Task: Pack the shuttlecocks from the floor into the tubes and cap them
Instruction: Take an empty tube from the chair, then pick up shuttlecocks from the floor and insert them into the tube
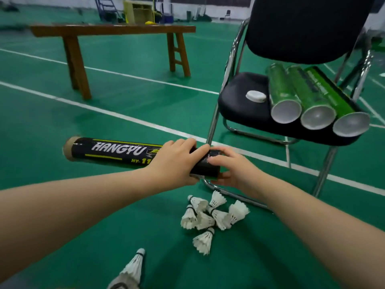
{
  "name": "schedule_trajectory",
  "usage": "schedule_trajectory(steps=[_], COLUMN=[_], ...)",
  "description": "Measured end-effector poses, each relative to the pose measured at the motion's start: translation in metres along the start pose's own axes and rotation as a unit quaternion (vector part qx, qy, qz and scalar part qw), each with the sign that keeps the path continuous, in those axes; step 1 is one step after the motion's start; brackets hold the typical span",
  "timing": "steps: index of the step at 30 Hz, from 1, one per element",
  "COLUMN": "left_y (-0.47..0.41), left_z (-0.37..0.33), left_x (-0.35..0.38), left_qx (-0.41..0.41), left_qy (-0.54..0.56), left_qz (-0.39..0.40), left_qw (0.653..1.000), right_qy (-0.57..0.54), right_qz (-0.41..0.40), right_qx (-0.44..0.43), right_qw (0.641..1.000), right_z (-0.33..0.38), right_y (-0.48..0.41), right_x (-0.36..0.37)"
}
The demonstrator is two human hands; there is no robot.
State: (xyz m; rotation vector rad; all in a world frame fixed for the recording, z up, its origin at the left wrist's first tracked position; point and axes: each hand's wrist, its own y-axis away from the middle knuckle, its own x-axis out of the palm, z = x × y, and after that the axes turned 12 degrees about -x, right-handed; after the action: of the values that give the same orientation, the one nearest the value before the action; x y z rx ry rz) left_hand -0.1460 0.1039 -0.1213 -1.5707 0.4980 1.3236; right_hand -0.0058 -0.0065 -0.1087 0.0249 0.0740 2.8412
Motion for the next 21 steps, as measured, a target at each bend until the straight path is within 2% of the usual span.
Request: schedule_trajectory(steps=[12, 15, 18, 21], left_y=[0.049, 0.063, 0.077, 0.088], left_z=[0.035, 0.044, 0.053, 0.059], left_x=[0.132, 0.154, 0.172, 0.184], left_qx=[-0.083, -0.12, -0.147, -0.162], left_qy=[0.052, 0.06, 0.058, 0.05], left_qz=[0.101, 0.139, 0.178, 0.203], left_qw=[0.99, 0.981, 0.971, 0.964], right_qy=[0.013, -0.011, 0.097, 0.279], right_qz=[0.022, -0.01, -0.095, -0.175], right_qx=[0.14, 0.177, 0.212, 0.219], right_qw=[0.99, 0.984, 0.968, 0.918], right_z=[-0.121, -0.152, -0.184, -0.213], right_y=[-0.059, -0.062, -0.054, -0.038], right_x=[0.022, 0.018, 0.004, -0.01])
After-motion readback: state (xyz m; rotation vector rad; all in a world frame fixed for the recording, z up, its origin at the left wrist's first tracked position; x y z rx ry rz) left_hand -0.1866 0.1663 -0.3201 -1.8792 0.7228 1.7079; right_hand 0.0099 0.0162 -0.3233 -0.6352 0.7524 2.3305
